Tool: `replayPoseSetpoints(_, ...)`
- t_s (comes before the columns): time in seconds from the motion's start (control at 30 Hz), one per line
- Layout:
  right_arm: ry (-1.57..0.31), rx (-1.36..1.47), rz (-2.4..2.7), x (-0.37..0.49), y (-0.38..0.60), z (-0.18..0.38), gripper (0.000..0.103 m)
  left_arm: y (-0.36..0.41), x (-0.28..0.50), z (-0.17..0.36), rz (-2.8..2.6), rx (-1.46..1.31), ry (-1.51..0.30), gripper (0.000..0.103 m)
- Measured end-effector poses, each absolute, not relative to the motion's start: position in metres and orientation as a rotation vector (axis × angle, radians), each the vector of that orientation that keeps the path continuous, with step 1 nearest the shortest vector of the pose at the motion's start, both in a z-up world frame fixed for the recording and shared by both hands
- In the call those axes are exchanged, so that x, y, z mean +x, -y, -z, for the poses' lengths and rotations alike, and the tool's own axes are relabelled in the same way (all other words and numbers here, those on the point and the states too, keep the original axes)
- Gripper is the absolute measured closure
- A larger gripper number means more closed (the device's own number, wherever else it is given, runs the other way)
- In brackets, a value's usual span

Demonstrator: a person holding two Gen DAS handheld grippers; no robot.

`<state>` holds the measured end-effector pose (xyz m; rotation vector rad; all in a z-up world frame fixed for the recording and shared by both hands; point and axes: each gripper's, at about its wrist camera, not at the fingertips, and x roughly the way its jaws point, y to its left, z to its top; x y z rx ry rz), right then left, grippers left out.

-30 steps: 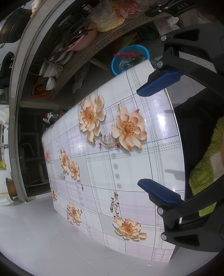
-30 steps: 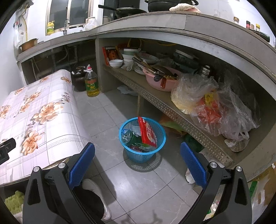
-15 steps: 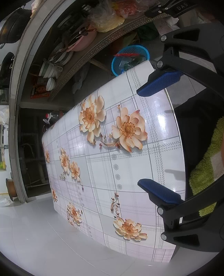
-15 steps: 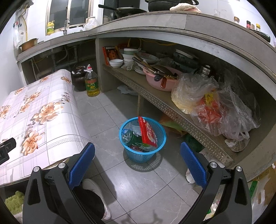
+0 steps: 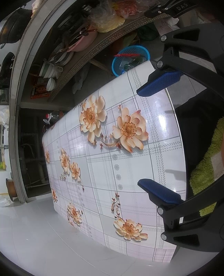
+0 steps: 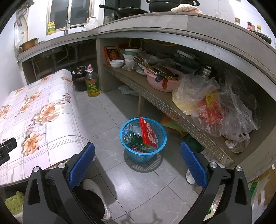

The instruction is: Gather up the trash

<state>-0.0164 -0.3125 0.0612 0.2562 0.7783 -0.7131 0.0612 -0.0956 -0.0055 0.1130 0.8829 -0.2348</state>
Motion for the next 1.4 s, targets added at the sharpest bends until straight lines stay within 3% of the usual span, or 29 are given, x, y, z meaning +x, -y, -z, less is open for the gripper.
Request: replayPoseSetpoints(1.4, -0.78, 0.257, 0.707, -0.0124, 0.3127, -0.0635, 0.007, 0.0973, 0.0613, 0.0062, 0.237, 0.114, -0.886, 0.011)
